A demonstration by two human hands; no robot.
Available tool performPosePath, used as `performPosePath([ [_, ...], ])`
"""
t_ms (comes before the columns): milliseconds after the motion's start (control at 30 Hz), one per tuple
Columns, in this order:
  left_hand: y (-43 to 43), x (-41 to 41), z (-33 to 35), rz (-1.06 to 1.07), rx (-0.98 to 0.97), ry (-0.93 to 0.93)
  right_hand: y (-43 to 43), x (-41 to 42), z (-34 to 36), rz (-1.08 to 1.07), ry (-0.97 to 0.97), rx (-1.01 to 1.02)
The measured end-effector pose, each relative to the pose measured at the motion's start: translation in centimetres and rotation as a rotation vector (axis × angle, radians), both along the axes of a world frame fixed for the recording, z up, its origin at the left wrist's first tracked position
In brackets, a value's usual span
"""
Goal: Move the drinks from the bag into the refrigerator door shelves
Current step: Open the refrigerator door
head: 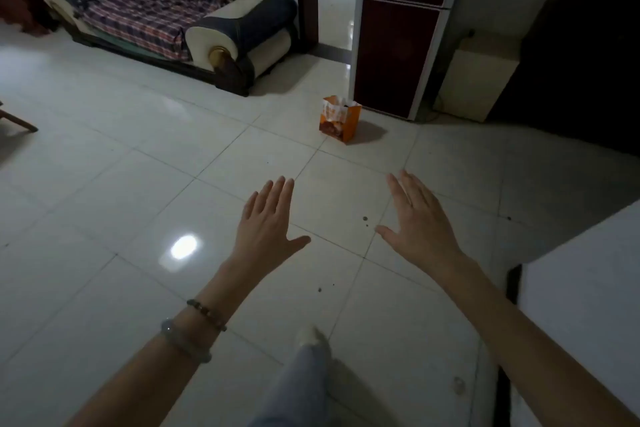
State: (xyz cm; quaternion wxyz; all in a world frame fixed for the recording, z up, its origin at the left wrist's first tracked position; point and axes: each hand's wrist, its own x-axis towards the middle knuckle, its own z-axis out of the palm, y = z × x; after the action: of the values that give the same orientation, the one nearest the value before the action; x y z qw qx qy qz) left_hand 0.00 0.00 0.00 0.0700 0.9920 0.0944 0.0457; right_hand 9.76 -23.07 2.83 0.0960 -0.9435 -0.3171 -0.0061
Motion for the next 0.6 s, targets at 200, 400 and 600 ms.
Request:
performPosePath([
  [200, 3.6, 9.3, -1.1, -0.009, 0.006, -0.001, 5.1, 8.0, -1.1, 0.02, -0.023, -0.014],
  [400, 9.4, 20.0, -0.8, -0.025, 0.008, -0.006, 11.4, 18.2, -0.5, -0.005, 0.001, 0.031],
  [600, 14.6, 30.5, -0.1, -0.048, 0.009, 0.016, 16.5, 28.0, 0.1, -0.055, 0.011, 0.083],
])
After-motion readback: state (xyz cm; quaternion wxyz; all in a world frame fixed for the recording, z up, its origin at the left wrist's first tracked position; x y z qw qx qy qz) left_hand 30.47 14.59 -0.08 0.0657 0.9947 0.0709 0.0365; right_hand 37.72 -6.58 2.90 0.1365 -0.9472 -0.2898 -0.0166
